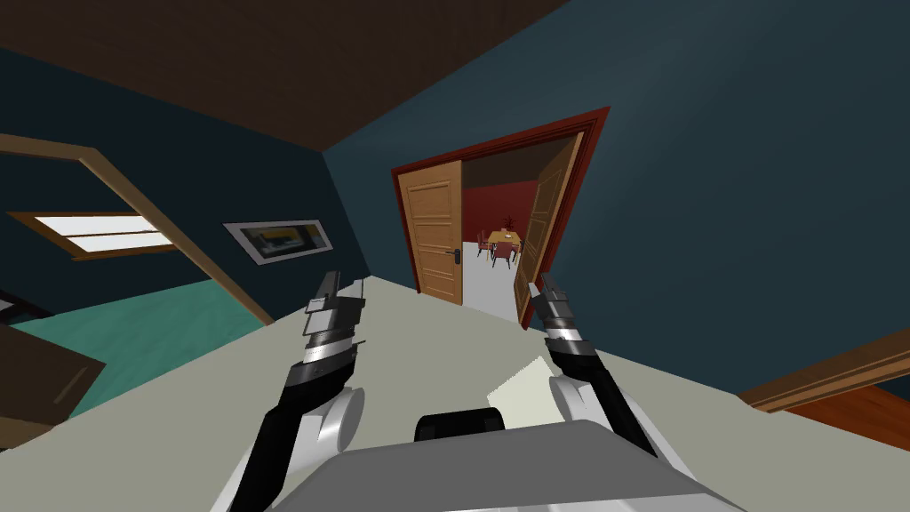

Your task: Push the door open

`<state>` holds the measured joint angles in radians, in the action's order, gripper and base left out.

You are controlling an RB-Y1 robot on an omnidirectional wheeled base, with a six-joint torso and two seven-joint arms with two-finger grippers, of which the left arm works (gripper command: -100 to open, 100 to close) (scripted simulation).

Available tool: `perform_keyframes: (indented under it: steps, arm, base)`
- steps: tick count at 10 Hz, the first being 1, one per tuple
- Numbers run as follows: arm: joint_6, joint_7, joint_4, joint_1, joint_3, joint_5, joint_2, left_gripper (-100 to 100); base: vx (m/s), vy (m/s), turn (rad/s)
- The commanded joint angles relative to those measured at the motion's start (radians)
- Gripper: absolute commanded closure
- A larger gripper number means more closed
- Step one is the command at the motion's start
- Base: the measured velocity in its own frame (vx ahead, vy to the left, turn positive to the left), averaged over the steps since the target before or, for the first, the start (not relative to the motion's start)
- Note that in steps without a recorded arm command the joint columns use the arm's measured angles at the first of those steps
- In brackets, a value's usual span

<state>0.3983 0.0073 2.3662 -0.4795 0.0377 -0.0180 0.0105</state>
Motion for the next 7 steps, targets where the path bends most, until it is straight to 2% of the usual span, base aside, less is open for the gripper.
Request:
perform_keyframes:
  steps: [1, 5, 6, 7]
  arm:
    - [0.002, 0.001, -0.031, 0.018, 0.001, 0.001, -0.009, -100]
    - [0.008, 0.003, -0.108, 0.062, 0.002, 0.004, -0.027, -100]
    - [0.011, 0.003, -0.145, 0.083, 0.003, 0.006, -0.034, -100]
    - [0.012, 0.004, -0.163, 0.094, 0.003, 0.006, -0.038, -100]
  base:
    - [0.132, -0.007, -0.024]
    - [0.062, 0.018, -0.036]
    - [0.104, 0.014, -0.045]
    - [0.098, 0.016, -0.039]
